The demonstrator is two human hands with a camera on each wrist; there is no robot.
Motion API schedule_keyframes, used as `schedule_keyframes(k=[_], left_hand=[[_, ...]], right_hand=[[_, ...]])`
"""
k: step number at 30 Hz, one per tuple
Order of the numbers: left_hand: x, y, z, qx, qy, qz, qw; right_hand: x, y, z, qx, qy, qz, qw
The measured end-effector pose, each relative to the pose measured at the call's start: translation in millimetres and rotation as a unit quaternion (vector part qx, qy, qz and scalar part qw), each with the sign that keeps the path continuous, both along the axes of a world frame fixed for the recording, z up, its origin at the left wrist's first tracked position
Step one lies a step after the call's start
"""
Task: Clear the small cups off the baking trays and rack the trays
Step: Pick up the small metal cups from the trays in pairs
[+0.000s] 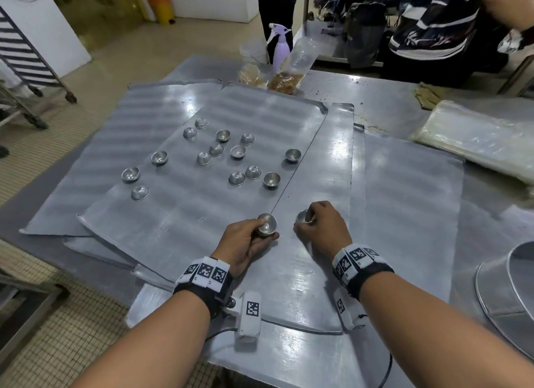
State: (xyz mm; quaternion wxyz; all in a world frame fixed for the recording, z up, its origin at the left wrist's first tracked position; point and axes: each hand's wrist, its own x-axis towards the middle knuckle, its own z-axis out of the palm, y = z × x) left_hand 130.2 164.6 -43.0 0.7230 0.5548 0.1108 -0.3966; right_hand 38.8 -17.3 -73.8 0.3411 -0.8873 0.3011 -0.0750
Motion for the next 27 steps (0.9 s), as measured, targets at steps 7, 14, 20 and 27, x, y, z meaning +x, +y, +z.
schedule_keyframes(k=[7,14,20,27], left_hand=[[-3,2,-1,0.005,-0.009,-0.011,1.000],[11,11,4,-0.011,0.036,0.022,0.999],[39,20,16,-0.041,0.029,0.004,0.999],[86,49,10,-0.023,-0.009,-0.063,0.998]], right_hand=[[-5,-1,-1,0.005,0.031,0.000,1.000],[8,19,22,-0.002,-0.048,0.027,0.998],[43,71,37,-0.001,-0.107,0.103,0.989],[86,111,32,0.006,-0.098,0.076,0.992]])
